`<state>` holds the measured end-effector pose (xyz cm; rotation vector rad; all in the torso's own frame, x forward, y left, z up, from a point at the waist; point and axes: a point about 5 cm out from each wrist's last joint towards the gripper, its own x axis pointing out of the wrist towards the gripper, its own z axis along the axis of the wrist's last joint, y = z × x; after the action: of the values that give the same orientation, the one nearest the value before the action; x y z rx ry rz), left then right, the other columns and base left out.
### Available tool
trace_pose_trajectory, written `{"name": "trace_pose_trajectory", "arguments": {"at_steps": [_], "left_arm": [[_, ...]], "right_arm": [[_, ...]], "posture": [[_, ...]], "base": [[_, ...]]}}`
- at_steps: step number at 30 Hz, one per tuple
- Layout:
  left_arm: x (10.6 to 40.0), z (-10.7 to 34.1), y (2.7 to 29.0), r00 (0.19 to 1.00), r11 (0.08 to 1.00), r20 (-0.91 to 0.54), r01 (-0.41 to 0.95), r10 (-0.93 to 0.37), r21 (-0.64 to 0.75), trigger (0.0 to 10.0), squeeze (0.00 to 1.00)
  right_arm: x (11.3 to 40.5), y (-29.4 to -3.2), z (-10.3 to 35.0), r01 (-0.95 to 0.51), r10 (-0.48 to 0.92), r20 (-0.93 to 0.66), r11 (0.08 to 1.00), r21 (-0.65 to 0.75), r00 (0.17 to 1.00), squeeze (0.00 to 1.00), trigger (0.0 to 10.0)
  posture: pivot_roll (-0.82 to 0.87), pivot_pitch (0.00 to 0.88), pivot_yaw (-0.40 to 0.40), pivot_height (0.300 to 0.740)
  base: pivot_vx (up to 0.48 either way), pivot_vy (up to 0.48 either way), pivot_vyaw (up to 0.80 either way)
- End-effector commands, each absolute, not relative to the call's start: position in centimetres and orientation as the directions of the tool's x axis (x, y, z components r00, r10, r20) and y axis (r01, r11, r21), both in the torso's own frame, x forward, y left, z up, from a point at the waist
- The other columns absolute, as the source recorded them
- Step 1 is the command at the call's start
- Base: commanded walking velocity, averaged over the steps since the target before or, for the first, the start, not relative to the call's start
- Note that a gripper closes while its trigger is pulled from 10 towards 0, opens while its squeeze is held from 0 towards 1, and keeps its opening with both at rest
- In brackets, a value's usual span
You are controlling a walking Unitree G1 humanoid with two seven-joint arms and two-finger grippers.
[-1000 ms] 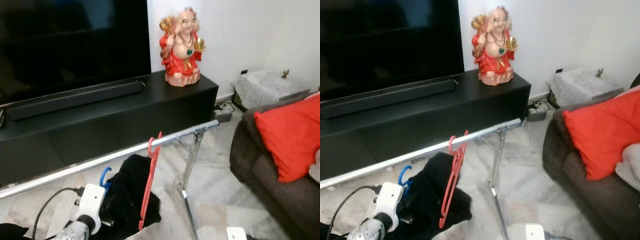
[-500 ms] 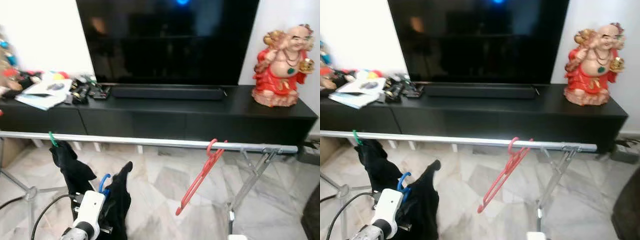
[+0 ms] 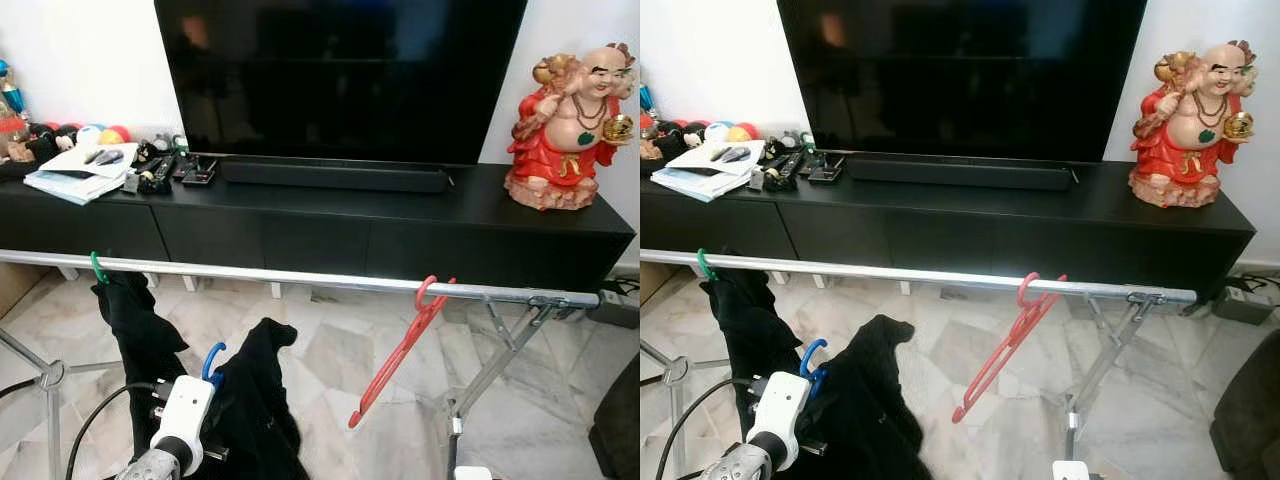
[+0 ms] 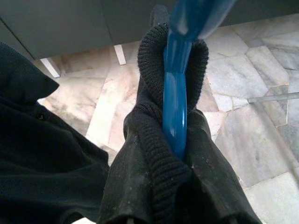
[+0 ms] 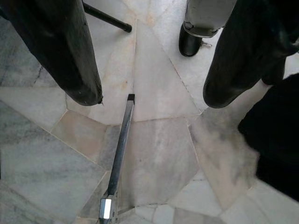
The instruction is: Hang hanger
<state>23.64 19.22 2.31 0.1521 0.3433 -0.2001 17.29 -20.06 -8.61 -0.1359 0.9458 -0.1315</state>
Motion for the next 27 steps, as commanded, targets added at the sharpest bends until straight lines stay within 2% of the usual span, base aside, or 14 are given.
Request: {"name": "trace_pose_trajectory", "arguments": {"at_steps": [1,7,17,27], "left_arm": [[24.2,3.0,19.4,0.937,0.969,-0.31,0.21,-0.16,0.134,10.0,0.0],[25.8,4.0,19.9,0.957,0.985,-0.269,0.141,-0.11,0.099,10.0,0.0],[28.0,5.0,18.8,0.955,0.967,-0.237,0.215,-0.179,0.134,10.0,0.0],[27.4,4.4,19.1,0.953,0.97,-0.252,0.204,-0.165,0.134,10.0,0.0]], "right_arm": [[17.3,-19.9,-8.6,0.05,-0.168,-0.802,0.984,-0.171,0.573,0.0,10.0],[17.4,-19.8,-8.6,0.045,-0.165,-0.803,0.985,-0.169,0.572,0.0,10.0],[17.3,-19.9,-8.7,0.049,-0.168,-0.806,0.984,-0.171,0.568,0.0,10.0],[17.1,-19.9,-8.7,0.043,-0.168,-0.81,0.984,-0.174,0.563,0.0,10.0]], "posture": [[0.07,0.0,0.021,0.74],[0.07,0.0,0.017,0.74],[0.07,0.0,0.019,0.74],[0.07,0.0,0.016,0.74]], "base": [[0.0,0.0,0.0],[0.0,0.0,0.0],[0.0,0.0,0.0],[0.0,-0.363,0.0]]}}
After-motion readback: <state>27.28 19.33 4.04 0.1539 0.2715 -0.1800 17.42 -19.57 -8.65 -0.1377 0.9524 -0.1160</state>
